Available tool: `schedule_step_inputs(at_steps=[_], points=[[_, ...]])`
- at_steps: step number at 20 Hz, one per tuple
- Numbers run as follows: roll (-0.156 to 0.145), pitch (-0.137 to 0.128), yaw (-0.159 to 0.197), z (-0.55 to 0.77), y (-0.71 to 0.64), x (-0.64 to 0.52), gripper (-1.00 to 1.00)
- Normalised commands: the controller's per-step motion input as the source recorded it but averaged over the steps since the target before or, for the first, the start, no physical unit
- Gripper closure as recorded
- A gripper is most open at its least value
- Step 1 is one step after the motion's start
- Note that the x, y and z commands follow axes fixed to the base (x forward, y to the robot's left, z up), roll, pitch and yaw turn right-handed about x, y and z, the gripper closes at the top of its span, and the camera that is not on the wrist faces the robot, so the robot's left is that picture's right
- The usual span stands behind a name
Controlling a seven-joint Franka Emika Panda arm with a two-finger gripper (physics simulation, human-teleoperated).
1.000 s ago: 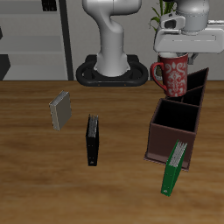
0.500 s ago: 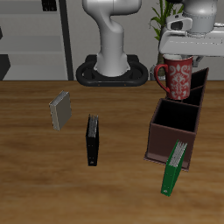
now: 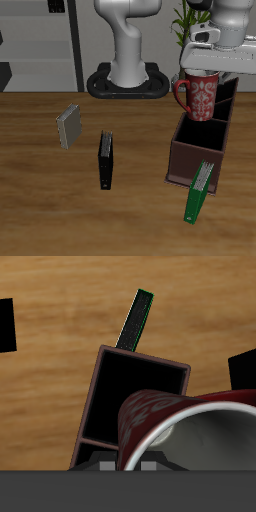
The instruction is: Place the red mug into the left desk caddy's right compartment
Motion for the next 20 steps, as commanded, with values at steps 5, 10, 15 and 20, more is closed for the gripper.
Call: schedule_step_inputs(at_steps=[5,10,15,20], points=[[-0.010,0.028,0.007,-0.18,0.10,0.13,1.00],[0.011,0.018,0.021,-0.15,0.11,0.04,1.00],[0.018,0.016,0.020,-0.11,0.07,0.06,1.00],[-0.002,0.017,0.014,-0.13,0.03,0.05,1.00]])
